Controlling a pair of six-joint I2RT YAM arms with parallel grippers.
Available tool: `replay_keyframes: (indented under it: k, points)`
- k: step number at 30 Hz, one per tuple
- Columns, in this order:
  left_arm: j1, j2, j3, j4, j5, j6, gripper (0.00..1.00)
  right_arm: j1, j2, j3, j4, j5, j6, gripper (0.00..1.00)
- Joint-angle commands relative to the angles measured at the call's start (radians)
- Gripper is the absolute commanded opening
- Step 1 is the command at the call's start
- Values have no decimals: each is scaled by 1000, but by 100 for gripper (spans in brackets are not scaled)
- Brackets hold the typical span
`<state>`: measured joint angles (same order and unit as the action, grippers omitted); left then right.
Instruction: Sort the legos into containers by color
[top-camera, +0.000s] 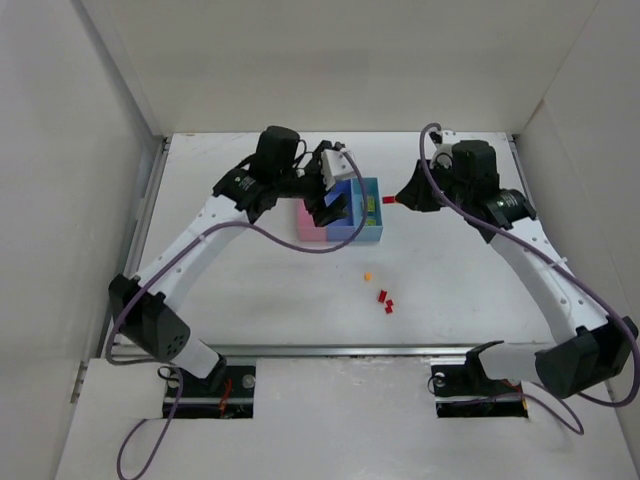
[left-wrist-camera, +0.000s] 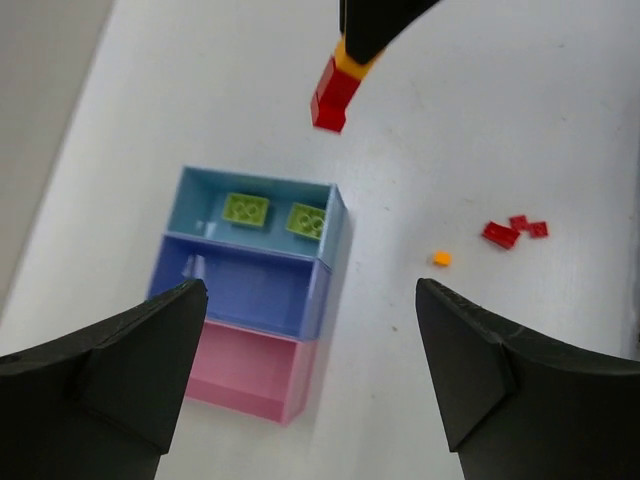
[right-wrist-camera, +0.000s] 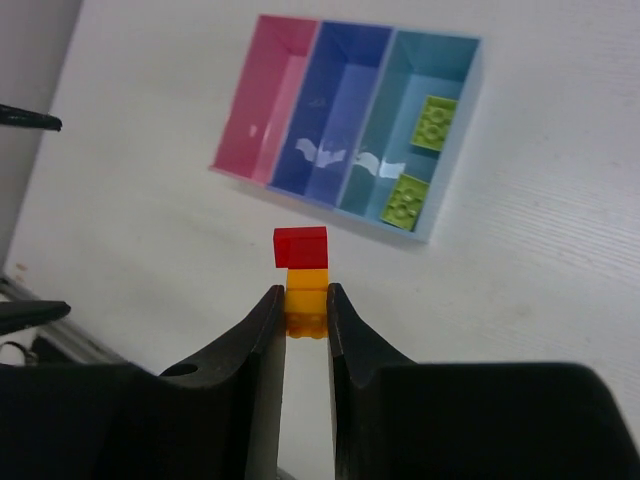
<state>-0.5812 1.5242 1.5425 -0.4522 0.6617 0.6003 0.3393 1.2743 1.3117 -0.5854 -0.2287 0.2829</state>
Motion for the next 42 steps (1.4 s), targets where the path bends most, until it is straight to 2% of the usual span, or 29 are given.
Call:
replay_keyframes:
  k: [1,4,8,13,17,19,22,25,28,33,42]
  points:
    - [-57,-78,-67,231,-100,69,82,1,-6,-43,151,-135,99,0]
    - [-107,-87,-110,308,-148,119,79,1,-30,-74,257,-202,180,0]
    - [-177,-111,-182,330,-175,350,79,12,-30,-97,286,-242,219,0]
    - [-190,-105,-196,270,-157,415,81,37,-56,-127,317,-208,251,0]
    - [-190,-93,-214,344,-166,388,81,63,-66,-137,326,-219,260,0]
    - [-190,-93,-214,359,-178,388,76,72,-66,-158,326,-219,260,0]
    - [-190,-73,-193,340,-192,377,63,81,-75,-158,326,-219,269,0]
    - [-190,-62,-182,293,-162,389,58,81,-84,-158,326,-219,269,0]
    - [-190,-53,-171,293,-171,363,47,81,-84,-149,326,-219,269,0]
    - [-190,-32,-160,294,-185,349,47,81,-75,-140,335,-239,269,0]
    - [-190,-32,-151,342,-203,311,36,90,-66,-149,335,-230,269,0]
